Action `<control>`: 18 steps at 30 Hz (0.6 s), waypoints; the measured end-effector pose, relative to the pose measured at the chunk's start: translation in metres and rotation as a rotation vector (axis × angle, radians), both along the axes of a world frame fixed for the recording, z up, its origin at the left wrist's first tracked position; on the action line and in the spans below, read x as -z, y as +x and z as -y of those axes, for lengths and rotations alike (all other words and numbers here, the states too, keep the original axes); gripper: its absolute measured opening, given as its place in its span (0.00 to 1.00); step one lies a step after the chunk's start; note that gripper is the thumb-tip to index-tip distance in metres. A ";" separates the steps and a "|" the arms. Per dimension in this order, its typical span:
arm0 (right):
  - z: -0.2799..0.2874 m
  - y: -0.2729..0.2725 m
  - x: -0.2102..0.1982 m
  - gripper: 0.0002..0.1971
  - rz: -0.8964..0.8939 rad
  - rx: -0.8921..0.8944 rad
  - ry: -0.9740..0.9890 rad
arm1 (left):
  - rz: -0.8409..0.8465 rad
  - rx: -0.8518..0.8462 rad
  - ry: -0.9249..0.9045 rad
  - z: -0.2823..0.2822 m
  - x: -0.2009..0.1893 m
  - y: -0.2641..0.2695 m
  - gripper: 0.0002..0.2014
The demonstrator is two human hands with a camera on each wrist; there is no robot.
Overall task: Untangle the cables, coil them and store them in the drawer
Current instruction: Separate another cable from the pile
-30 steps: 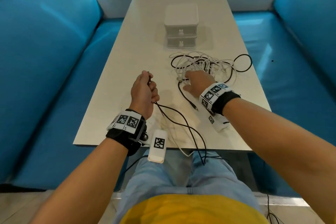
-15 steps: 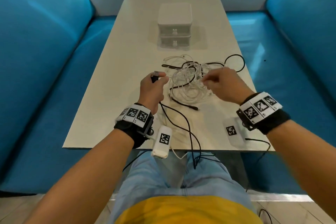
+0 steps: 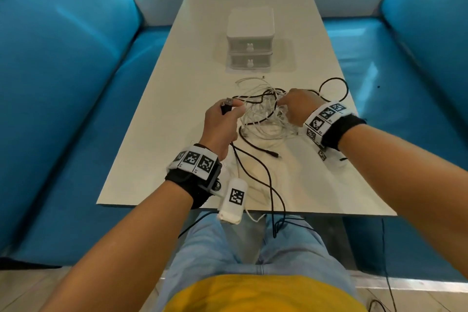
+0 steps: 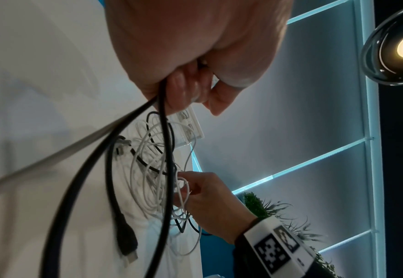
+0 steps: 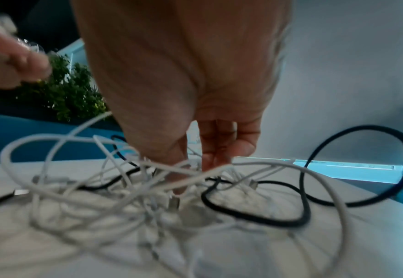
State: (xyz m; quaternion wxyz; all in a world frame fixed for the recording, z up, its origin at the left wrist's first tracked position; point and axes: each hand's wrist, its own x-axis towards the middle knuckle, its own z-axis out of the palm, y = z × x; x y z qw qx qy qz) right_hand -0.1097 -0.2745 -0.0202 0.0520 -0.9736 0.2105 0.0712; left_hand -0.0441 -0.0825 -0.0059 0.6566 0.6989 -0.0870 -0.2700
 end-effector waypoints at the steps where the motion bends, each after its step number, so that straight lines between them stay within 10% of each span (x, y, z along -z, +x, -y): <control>1: -0.001 -0.001 0.001 0.16 0.008 -0.009 -0.020 | 0.006 0.030 -0.007 0.004 -0.001 -0.002 0.06; 18: 0.008 -0.044 -0.040 0.08 0.509 0.071 0.384 | 0.512 0.301 0.116 0.072 -0.012 -0.035 0.14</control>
